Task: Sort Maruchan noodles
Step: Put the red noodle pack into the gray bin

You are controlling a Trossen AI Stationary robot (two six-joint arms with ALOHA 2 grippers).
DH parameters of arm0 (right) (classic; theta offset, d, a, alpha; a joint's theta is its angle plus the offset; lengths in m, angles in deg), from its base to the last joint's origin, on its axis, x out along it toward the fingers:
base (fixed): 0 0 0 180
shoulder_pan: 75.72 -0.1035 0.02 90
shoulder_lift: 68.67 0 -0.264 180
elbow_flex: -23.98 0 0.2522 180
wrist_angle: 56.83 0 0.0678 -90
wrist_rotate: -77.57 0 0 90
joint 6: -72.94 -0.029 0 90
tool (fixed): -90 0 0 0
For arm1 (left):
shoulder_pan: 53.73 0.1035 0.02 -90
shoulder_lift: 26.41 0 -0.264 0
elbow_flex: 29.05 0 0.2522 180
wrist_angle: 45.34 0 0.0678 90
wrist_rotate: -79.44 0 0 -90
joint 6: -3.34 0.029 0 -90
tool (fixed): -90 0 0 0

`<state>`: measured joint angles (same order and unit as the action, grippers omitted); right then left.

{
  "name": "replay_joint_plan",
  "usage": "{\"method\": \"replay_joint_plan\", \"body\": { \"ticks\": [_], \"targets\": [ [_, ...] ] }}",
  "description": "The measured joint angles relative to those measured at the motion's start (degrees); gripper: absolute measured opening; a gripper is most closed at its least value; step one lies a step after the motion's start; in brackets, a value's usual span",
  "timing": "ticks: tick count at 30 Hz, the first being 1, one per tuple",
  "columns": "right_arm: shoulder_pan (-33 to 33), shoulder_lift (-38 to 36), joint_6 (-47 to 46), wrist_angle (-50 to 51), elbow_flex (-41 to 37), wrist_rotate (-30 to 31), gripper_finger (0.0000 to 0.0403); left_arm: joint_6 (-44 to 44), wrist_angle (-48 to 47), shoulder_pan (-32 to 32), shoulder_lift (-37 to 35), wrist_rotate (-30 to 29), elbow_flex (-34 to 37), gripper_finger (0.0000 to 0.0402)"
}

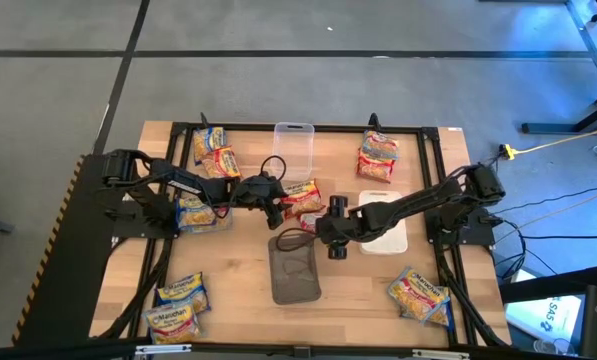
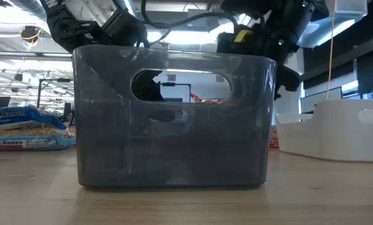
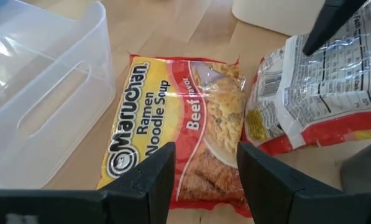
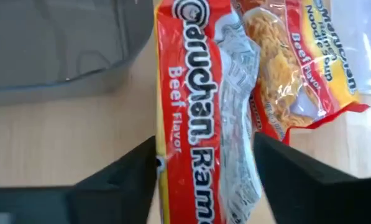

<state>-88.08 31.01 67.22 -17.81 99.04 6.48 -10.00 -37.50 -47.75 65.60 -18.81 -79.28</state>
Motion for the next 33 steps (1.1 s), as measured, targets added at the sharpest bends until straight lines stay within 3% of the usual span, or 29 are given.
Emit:
{"method": "replay_joint_plan", "body": {
  "ticks": [6, 10, 17, 20, 28, 33],
  "targets": [
    [0.0, -0.7, 0.4, 1.2, 0.0, 2.0, 0.0113, 0.5, -5.1, 0.0, -2.9, 0.0, 0.0, 0.0165],
    [0.0, -2.0, 0.3, 3.9, 0.3, 3.0, 0.0071, 0.4, -12.6, -0.2, -9.5, 0.0, 0.0, 0.0165],
    [0.0, -6.2, 0.4, 12.1, 8.1, 4.4, 0.0087, -3.1, -26.6, -3.9, -22.1, -0.1, 0.0, 0.0165],
    [-0.1, -6.9, 1.6, 12.8, 12.3, 3.1, 0.0084, -5.8, -30.4, -7.1, -24.3, -0.7, 0.1, 0.0165],
    [-0.8, -6.9, 3.6, 4.4, 16.5, -13.5, 0.0078, -15.3, -31.3, -18.3, -24.3, -2.0, 3.8, 0.0165],
    [-2.9, -4.8, 4.2, 0.9, 16.2, -15.5, 0.0078, -19.8, -25.7, -25.5, -21.6, -7.6, 6.1, 0.0165]
  ]
}}
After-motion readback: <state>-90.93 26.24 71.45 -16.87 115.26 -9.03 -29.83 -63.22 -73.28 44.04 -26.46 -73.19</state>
